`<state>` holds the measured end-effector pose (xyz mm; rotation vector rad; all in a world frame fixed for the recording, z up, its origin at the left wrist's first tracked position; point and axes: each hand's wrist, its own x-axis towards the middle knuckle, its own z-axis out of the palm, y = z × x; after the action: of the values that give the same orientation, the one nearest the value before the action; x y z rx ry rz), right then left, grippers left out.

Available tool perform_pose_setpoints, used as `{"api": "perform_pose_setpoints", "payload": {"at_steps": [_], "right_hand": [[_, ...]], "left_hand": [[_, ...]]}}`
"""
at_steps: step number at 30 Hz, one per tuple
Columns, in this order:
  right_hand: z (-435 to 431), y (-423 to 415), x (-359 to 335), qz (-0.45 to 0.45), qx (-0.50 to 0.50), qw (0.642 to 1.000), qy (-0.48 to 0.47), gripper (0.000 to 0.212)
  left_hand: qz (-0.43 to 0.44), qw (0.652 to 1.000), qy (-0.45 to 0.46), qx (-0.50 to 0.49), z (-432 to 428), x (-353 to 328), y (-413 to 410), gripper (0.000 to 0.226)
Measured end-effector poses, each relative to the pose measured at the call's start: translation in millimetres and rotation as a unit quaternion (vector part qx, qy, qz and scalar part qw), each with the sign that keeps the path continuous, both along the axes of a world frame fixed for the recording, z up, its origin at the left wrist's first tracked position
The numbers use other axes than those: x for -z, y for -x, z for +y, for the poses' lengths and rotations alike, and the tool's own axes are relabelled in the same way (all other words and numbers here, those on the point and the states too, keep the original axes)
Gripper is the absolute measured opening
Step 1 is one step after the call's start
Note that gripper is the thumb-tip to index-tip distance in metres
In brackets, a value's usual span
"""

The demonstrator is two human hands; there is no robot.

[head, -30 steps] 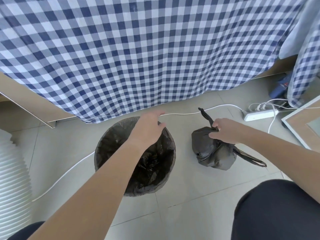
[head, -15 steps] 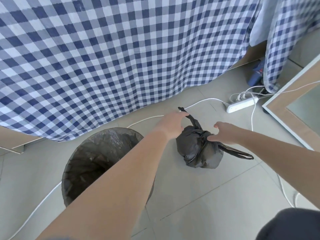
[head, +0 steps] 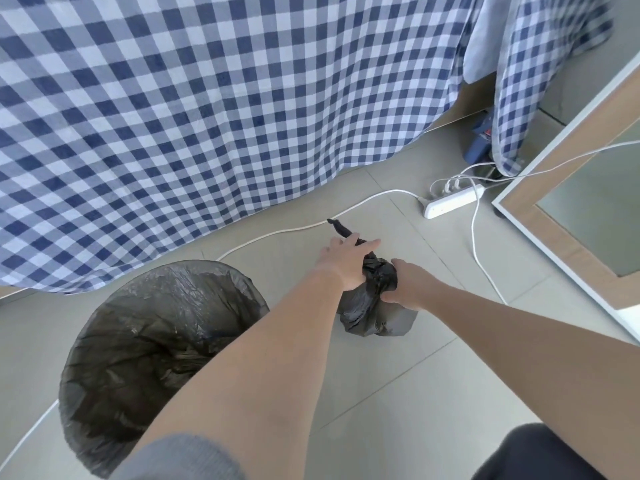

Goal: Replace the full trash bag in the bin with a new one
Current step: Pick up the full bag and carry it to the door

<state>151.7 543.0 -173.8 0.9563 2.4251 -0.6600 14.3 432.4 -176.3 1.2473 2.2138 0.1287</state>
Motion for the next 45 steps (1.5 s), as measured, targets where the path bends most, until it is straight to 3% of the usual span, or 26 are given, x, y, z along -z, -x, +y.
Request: {"api": "perform_pose_setpoints", "payload": {"at_steps": [4, 9, 12, 15, 17, 20, 22, 26, 32, 36, 41, 45], "right_hand": [[6, -3, 5, 0.001, -0.004, 1.0, 0.008, 0.069], [10, -9, 4, -0.037, -0.03, 0.999, 0.02, 0.064], [11, -9, 3, -0.055, -0.038, 0.998, 0.02, 0.074], [5, -3, 1, -0.066, -0.054, 0.995, 0.056, 0.079], [0, 4, 1, -0.08, -0.086, 0.992, 0.051, 0.064], [0, 12, 0, -0.056, -0.108, 0.992, -0.034, 0.024], [3, 16, -3, -0.023, -0.095, 0.993, -0.067, 0.026], [4, 22, -19, 0.029, -0.086, 0.992, -0.09, 0.032], [12, 47, -58, 0.095, -0.091, 0.986, -0.106, 0.034], [17, 67, -98, 0.141, -0.1, 0.976, -0.13, 0.013], [4, 83, -155, 0.165, -0.095, 0.971, -0.147, 0.021], [-19, 87, -219, 0.157, -0.106, 0.971, -0.143, 0.032]], "left_hand": [[0.002, 0.999, 0.053, -0.001, -9, 16, -9, 0.07], [0.007, 0.998, 0.066, -0.007, -37, 23, -25, 0.089], [0.049, 0.998, -0.002, -0.027, -44, 27, -34, 0.057], [-0.01, 0.996, -0.056, -0.073, -46, 28, -38, 0.029], [-0.047, 0.989, -0.084, -0.109, -47, 25, -39, 0.019], [-0.067, 0.979, -0.12, -0.149, -50, 19, -33, 0.012], [-0.071, 0.976, -0.129, -0.159, -53, 15, -26, 0.004], [-0.076, 0.972, -0.138, -0.174, -57, 3, -10, 0.006], [-0.079, 0.964, -0.178, -0.179, -57, -23, 15, 0.037], [-0.077, 0.954, -0.224, -0.184, -60, -58, 33, 0.058], [-0.037, 0.952, -0.253, -0.169, -72, -115, 52, 0.027], [-0.049, 0.94, -0.269, -0.206, -97, -174, 56, 0.022]]}}
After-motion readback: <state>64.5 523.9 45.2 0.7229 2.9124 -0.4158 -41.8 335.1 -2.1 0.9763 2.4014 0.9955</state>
